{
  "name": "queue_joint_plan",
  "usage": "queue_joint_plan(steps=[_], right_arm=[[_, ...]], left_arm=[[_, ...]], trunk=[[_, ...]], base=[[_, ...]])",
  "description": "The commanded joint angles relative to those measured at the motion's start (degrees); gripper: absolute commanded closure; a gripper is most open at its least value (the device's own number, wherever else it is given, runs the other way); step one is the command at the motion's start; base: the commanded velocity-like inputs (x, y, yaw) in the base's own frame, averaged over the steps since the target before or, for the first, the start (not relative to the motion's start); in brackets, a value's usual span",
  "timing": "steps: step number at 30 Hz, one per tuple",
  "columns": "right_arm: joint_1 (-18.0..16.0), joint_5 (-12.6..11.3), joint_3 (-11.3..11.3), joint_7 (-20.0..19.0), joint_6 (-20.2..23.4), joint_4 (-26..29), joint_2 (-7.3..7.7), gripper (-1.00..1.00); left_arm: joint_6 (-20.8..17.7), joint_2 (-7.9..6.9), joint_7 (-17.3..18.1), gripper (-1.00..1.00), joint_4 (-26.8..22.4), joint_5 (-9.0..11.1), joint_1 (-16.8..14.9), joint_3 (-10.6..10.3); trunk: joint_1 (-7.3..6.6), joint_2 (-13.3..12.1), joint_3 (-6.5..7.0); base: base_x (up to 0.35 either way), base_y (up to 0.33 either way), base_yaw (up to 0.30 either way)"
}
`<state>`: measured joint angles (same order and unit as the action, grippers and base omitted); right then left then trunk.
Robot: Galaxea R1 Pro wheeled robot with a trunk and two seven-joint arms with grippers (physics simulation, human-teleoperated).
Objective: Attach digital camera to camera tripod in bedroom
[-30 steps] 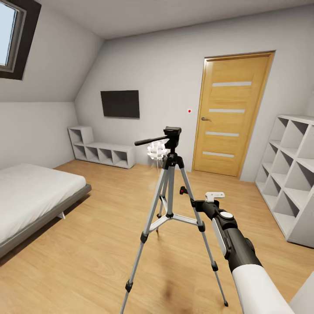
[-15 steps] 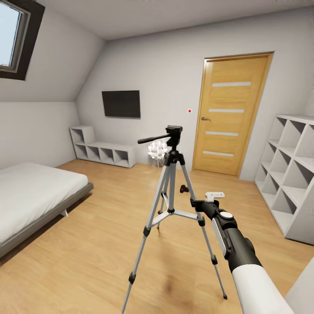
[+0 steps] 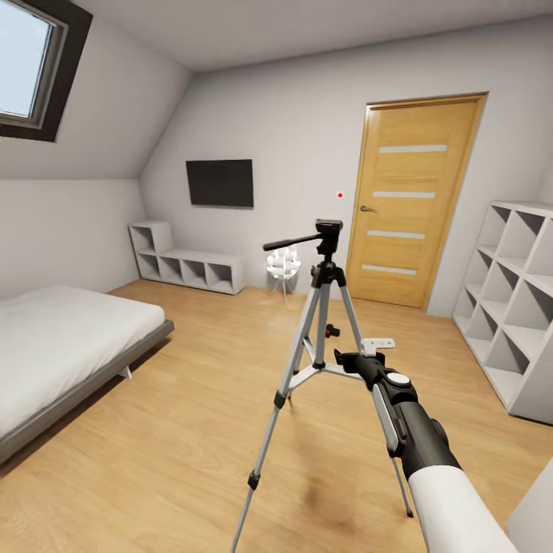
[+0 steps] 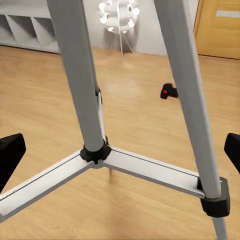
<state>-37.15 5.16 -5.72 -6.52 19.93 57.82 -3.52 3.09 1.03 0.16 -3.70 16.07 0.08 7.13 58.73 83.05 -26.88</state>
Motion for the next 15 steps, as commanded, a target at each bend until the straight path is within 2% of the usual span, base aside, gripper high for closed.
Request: queue_joint_plan(steps=[1, 15], right_arm=[[0.0, 0.5, -0.3, -0.5, 0.3, 0.1, -0.08, -1.0], [0.0, 0.6, -0.3, -0.3, 0.3, 0.1, -0.08, -1.0]], left_arm=[[0.1, 0.02, 0.0, -1.0, -0.1, 0.0, 0.0, 0.4], [0.1, 0.02, 0.0, -1.0, -0.1, 0.0, 0.0, 0.4]], trunk=[[0.0, 0.0, -0.05], [0.0, 0.0, -0.05]], base=[[-0.004, 0.039, 0.0], [-0.001, 0.01, 0.0]])
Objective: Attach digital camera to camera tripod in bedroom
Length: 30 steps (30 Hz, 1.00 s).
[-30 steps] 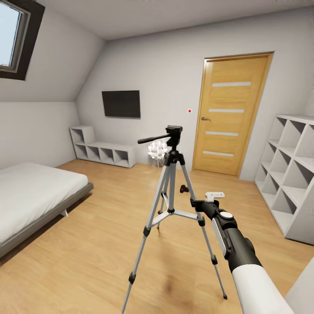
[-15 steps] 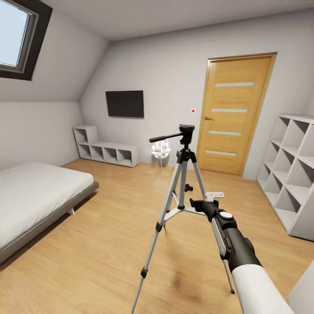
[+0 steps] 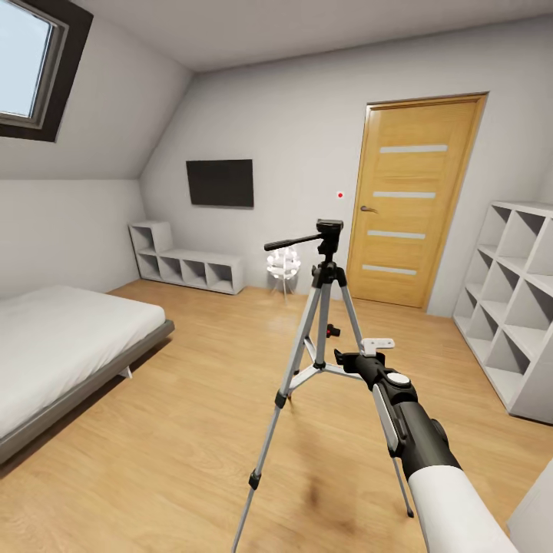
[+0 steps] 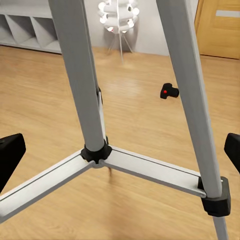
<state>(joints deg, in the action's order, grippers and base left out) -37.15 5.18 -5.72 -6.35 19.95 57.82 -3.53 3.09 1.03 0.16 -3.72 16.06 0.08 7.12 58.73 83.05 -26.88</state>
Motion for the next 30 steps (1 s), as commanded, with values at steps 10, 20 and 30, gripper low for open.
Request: queue_joint_plan(steps=[10, 20, 30], right_arm=[[0.0, 0.5, -0.3, -0.7, 0.3, 0.1, -0.08, -1.0], [0.0, 0.5, -0.2, -0.5, 0.4, 0.1, -0.08, -1.0], [0.0, 0.5, -0.1, -0.4, 0.4, 0.1, -0.08, -1.0]], left_arm=[[0.1, 0.02, 0.0, -1.0, -0.1, 0.0, 0.0, 0.4], [0.1, 0.02, 0.0, -1.0, -0.1, 0.0, 0.0, 0.4], [0.1, 0.02, 0.0, -1.0, -0.1, 0.0, 0.0, 0.4]], trunk=[[0.0, 0.0, -0.05], [0.0, 0.0, -0.05], [0.0, 0.0, -0.05]], base=[[0.0, 0.0, 0.0], [0.0, 0.0, 0.0], [0.0, 0.0, 0.0]])
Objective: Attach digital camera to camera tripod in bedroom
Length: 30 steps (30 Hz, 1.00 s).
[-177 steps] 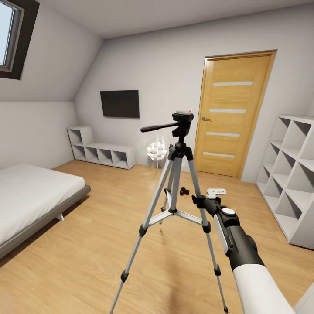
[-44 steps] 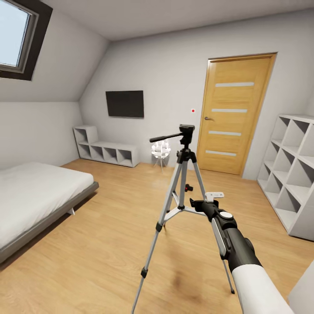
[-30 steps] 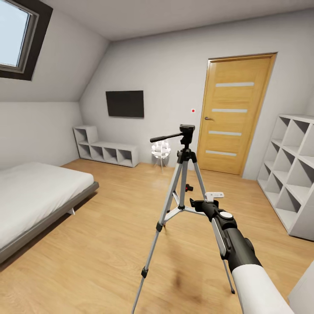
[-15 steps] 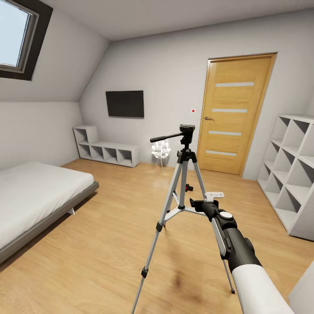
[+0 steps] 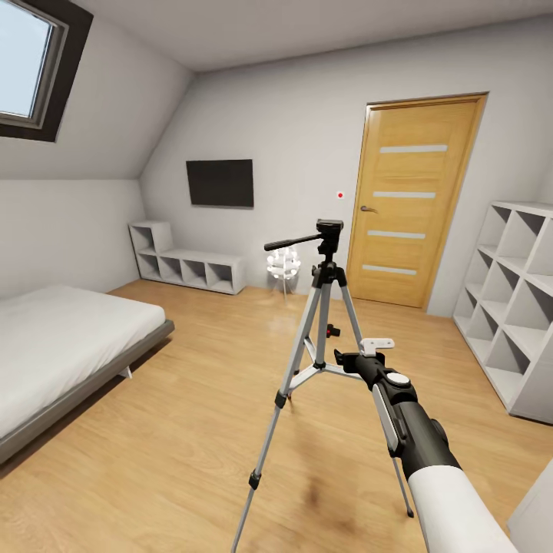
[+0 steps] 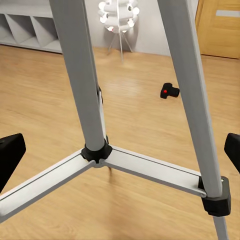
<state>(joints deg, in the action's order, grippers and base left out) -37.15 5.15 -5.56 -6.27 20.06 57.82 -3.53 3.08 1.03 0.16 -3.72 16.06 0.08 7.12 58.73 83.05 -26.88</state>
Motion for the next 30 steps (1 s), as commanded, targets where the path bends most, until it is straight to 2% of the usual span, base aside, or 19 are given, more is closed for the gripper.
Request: queue_joint_plan(steps=[1, 15, 18, 19, 24, 25, 29, 30], right_arm=[[0.0, 0.6, -0.3, -0.5, 0.3, 0.1, -0.08, -1.0], [0.0, 0.3, -0.5, -0.6, 0.4, -0.1, 0.01, -1.0], [0.0, 0.0, -0.7, -0.7, 0.4, -2.4, 0.32, -1.0], [0.0, -0.2, -0.8, -0.8, 0.2, -6.8, 1.98, -1.0], [0.0, -0.3, -0.8, -1.0, 0.2, -13.6, 4.2, -1.0], [0.0, -0.4, -0.8, -1.1, 0.1, -17.8, 4.87, -1.0], [0.0, -0.4, -0.8, -1.0, 0.0, -24.6, 5.31, -1.0], [0.0, -0.2, -0.9, -0.9, -0.5, -28.8, 5.43, -1.0]], left_arm=[[0.1, 0.02, 0.0, -1.0, -0.1, 0.0, 0.0, 0.4], [0.1, 0.02, 0.0, -1.0, -0.1, 0.0, 0.0, 0.5], [0.1, 0.02, 0.0, -1.0, 0.0, 0.1, 0.0, 0.5], [0.1, 0.02, 0.0, -1.0, 0.0, 0.0, 0.0, 0.6], [0.1, 0.02, 0.0, -1.0, 0.0, 0.1, 0.0, 0.6], [0.1, 0.02, 0.0, -1.0, 0.0, 0.1, 0.0, 0.6], [0.1, 0.02, 0.0, -1.0, 0.0, 0.1, 0.0, 0.6], [0.1, 0.02, 0.0, -1.0, 0.0, 0.1, 0.0, 0.6]], trunk=[[0.0, 0.0, -0.05], [0.0, 0.0, -0.05], [0.0, 0.0, -0.05], [0.0, 0.0, -0.05], [0.0, 0.0, -0.05], [0.0, 0.0, -0.05], [0.0, 0.0, -0.05], [0.0, 0.0, -0.05]], base=[[0.0, 0.0, 0.0], [0.0, 0.0, 0.0], [0.0, 0.0, 0.0], [0.0, 0.0, 0.0], [0.0, 0.0, 0.0], [0.0, 0.0, 0.0], [0.0, 0.0, 0.0], [0.0, 0.0, 0.0]])
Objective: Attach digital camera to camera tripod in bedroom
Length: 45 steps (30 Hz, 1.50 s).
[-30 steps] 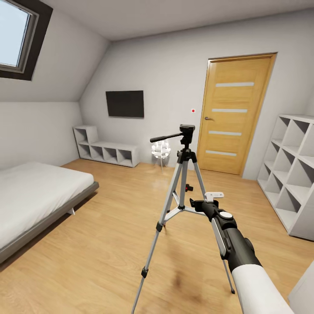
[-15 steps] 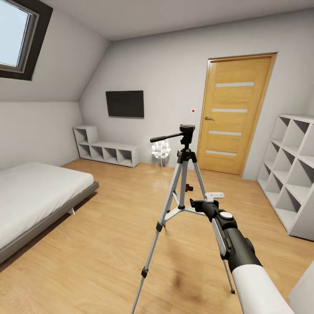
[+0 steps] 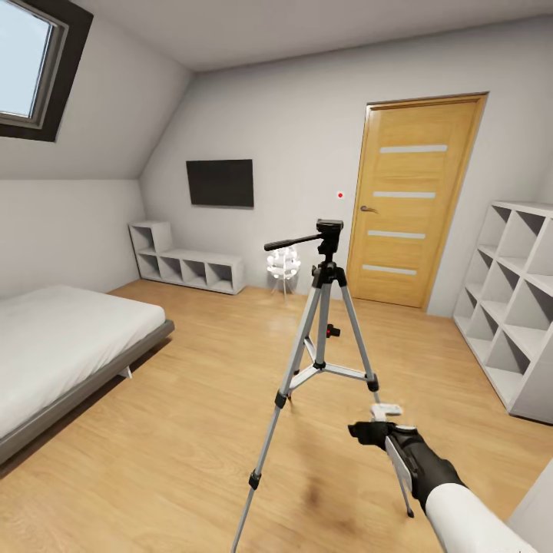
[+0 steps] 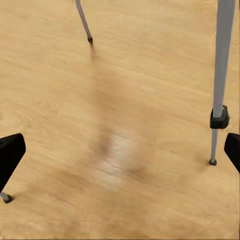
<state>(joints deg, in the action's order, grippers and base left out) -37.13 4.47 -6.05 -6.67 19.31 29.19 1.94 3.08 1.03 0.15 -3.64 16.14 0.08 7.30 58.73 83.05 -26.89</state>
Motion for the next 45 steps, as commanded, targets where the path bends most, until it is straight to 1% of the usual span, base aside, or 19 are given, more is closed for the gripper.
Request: queue_joint_plan(steps=[1, 2, 6, 7, 9, 10, 12, 13, 16, 20, 22, 24, 27, 28, 33, 36, 41, 42, 45], right_arm=[[0.0, 0.5, -0.4, -0.4, -0.1, -2.3, 0.0, -1.0], [0.0, 0.7, -0.4, -0.2, -1.4, -6.9, 0.06, -1.0], [0.0, 0.7, -0.4, -0.1, -5.6, -16.3, 0.19, -1.0], [0.0, 0.7, -0.2, -0.1, -9.9, -25.1, 0.52, -1.0], [0.0, 0.7, -0.1, -0.1, -11.4, -27.2, 0.63, -1.0], [1.1, 0.7, 0.0, 0.0, -12.8, -29.1, 0.7, -1.0], [2.8, 0.8, 0.0, 0.2, -13.4, -29.8, 0.73, -1.0], [4.9, 0.8, 0.0, 0.4, -13.8, -30.2, 0.77, -1.0], [8.1, 0.8, 0.1, 1.0, -14.1, -30.6, 0.79, -1.0], [11.9, 0.8, 0.1, 2.4, -14.4, -30.9, 0.77, -1.0], [12.8, 0.8, 0.1, 3.2, -14.5, -30.9, 0.74, -1.0], [15.4, 0.8, 0.1, 4.5, -17.1, -31.1, 0.8, -1.0], [17.4, 0.7, 0.1, 4.8, -20.4, -31.1, 0.88, -1.0], [20.6, 0.7, 0.1, 5.0, -24.8, -31.1, 0.93, -1.0], [25.0, 0.7, 0.2, 5.2, -26.6, -31.1, 0.89, -1.0], [25.9, 0.7, 0.2, 5.2, -26.5, -31.1, 0.74, -1.0], [25.9, 0.7, 0.2, 5.3, -26.1, -31.2, 0.74, -1.0], [26.0, 0.7, 0.2, 5.3, -25.5, -31.2, 0.76, -1.0], [26.0, 0.7, 0.2, 5.3, -25.3, -31.2, 0.74, -1.0]], left_arm=[[0.1, 0.03, 0.0, -1.0, -0.1, 0.0, 0.0, 0.4], [0.1, 0.03, 0.0, -1.0, -0.1, 0.0, 0.0, 0.4], [0.1, 0.03, 0.0, -1.0, -0.1, 0.0, 0.0, 0.4], [0.1, 0.01, 0.0, -1.0, -0.1, 0.0, 0.0, 0.4], [0.1, 0.02, 0.0, -1.0, -0.1, 0.0, 0.0, 0.4], [0.1, 0.02, 0.0, -1.0, -0.1, 0.1, 0.0, 0.4], [0.1, 0.02, -0.1, -1.0, -0.1, 0.1, 0.0, 0.4], [0.1, 0.02, -0.1, -1.0, -0.1, 0.1, 0.0, 0.4], [0.0, 0.02, -0.1, -1.0, -0.1, 0.1, 0.0, 0.4], [0.1, -0.01, -0.1, -1.0, -0.1, 0.1, 0.0, 0.4], [0.1, -0.01, -0.1, -1.0, -0.1, 0.2, 0.0, 0.4], [0.0, -0.05, -0.1, -1.0, 0.0, 0.2, 0.0, 0.4], [0.0, -0.05, -0.1, -1.0, 0.0, 0.3, 0.0, 0.5], [0.0, -0.03, -0.1, -1.0, 0.0, 0.8, 0.0, 0.5], [0.1, -0.06, -0.1, -1.0, 0.0, 1.2, 0.0, 0.4], [0.1, -0.06, -0.2, -1.0, 0.0, 1.3, 0.0, 0.4], [0.1, -0.08, -0.2, -1.0, 0.0, 1.6, 0.0, 0.4], [0.1, -0.11, -0.2, -1.0, 0.0, 2.5, 0.0, 0.4], [0.1, -0.17, -0.2, -1.0, -0.1, 3.8, 0.0, 0.4]], trunk=[[0.0, 0.0, -0.04], [0.0, 0.0, -0.04], [0.0, 0.0, -0.04], [0.0, 0.0, -0.04], [0.0, 0.0, -0.04], [0.0, 0.0, -0.04], [0.0, 0.0, -0.04], [0.0, 0.0, -0.04], [0.0, 0.0, -0.04], [0.0, 0.0, -0.04], [0.0, 0.0, -0.04], [0.0, 0.0, -0.04], [0.0, 0.0, -0.04], [0.0, 0.0, -0.04], [0.0, 0.0, -0.04], [0.0, 0.0, -0.04], [0.0, 0.0, 0.07], [0.0, 0.0, 0.09], [0.0, 0.0, 0.18]], base=[[0.0, 0.0, 0.0], [0.0, 0.0, 0.0], [0.0, 0.0, 0.0], [0.0, 0.0, 0.0], [0.0, 0.0, 0.0], [0.0, 0.0, 0.0], [0.0, 0.0, 0.0], [0.0, 0.0, 0.0], [0.0, 0.0, 0.0], [0.0, 0.0, 0.0], [0.0, 0.0, 0.0], [0.0, 0.0, 0.0], [0.0, 0.0, 0.0], [0.0, 0.0, 0.0], [0.0, 0.0, 0.0], [0.0, 0.0, 0.02], [0.0, 0.0, 0.176], [0.0, 0.0, 0.245], [0.0, 0.0, 0.253]])
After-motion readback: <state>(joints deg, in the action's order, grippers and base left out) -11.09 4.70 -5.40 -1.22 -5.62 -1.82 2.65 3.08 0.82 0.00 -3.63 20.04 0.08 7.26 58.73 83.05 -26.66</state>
